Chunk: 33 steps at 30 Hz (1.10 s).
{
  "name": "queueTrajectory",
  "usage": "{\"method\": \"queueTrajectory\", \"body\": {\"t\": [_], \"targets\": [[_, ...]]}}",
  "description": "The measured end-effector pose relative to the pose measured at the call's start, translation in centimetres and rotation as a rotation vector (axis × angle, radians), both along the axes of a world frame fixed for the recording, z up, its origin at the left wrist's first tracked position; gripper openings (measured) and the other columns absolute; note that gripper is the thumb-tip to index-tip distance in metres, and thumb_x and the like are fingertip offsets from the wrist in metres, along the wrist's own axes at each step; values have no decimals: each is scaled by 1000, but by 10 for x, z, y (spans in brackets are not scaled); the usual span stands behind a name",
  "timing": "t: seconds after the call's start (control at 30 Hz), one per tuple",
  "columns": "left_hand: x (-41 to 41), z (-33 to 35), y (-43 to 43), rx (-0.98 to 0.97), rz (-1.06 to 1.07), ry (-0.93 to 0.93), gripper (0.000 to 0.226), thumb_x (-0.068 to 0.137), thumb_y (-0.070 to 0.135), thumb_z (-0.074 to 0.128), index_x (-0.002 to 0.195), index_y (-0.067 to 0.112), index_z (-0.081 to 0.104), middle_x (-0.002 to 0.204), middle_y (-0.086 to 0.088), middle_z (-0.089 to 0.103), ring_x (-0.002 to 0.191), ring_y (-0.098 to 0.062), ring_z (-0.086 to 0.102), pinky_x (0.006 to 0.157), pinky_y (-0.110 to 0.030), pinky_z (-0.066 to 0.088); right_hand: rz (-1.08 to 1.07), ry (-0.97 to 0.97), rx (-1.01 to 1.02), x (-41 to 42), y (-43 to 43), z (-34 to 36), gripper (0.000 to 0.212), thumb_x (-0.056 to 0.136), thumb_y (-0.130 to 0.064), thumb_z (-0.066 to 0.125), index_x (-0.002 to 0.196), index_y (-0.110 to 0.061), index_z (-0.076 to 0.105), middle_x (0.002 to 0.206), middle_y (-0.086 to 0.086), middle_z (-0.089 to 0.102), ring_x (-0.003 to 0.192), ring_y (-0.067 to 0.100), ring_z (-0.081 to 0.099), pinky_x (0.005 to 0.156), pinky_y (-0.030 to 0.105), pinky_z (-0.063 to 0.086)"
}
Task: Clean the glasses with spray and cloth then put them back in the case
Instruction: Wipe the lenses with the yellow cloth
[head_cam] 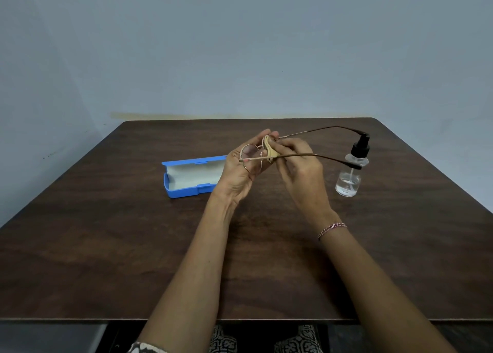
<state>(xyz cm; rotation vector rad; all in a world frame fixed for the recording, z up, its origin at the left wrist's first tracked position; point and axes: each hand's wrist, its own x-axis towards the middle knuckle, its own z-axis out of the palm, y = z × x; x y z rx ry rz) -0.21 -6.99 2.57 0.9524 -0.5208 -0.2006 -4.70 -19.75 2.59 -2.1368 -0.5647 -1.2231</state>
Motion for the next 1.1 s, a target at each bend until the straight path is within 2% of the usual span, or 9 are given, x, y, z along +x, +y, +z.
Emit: {"method": "queueTrajectory", "body": {"t": [0.17,0.33,0.53,0.67,0.77,0.87,0.93,1.03,1.1], "targets": [[2,-5,-2,32,-36,21,66,43,37,93,101,16,71,106,-2,70,90,-14,68,77,-27,55,-77,-9,54,-1,-5,4,34,82,7,61,113,-5,65,104,10,61,96,15,56,89,10,41],[-1,-7,-3,148,-72,15,52,62,20,78,111,10,64,104,-2,71,99,-17,67,76,-29,56,-159,-81,223,-7,-13,13,21,82,-1,57,102,-1,62,102,11,56,90,12,55,76,28,52],[-4,-10,-8,162,-99,45,48,49,27,87,94,16,75,82,0,73,76,-12,70,68,-27,57,-159,54,183,-5,-5,7,16,79,-4,67,88,-4,54,90,3,51,77,12,51,62,31,49],[-2,-10,-7,122,-95,51,46,50,28,87,93,17,75,78,-1,73,71,-11,69,70,-28,57,-123,128,161,-4,-6,7,22,77,2,66,96,-5,56,94,2,55,79,2,48,66,28,47],[-1,-7,-3,72,-68,83,55,47,27,90,95,11,70,86,-4,73,74,-13,70,69,-28,58,-80,89,58,-3,-8,7,22,81,3,64,101,-3,61,98,7,58,80,1,47,66,18,44],[1,-7,-1,47,12,90,49,71,10,74,113,-2,52,127,-26,56,76,-9,68,68,-24,56,-41,61,8,-1,-8,4,18,83,-3,65,101,-4,65,98,5,59,83,2,50,69,20,48],[2,-6,2,26,24,74,45,79,4,67,119,-4,47,138,-25,45,78,-9,67,69,-24,56,-16,42,-14,-1,-7,3,18,85,-9,64,101,-3,66,98,6,60,88,12,56,72,27,52],[2,-4,5,-12,-10,74,51,66,17,79,110,3,59,110,-8,68,82,-12,69,70,-25,57,-17,47,-8,2,-10,2,18,86,-12,64,100,-1,68,98,8,61,91,17,58,74,32,53],[1,-4,5,-5,-51,75,54,56,24,85,105,10,66,105,-5,70,85,-16,70,72,-28,57,-25,60,23,2,-11,2,17,86,-8,64,102,-3,67,98,7,62,88,14,59,73,32,54]]}}
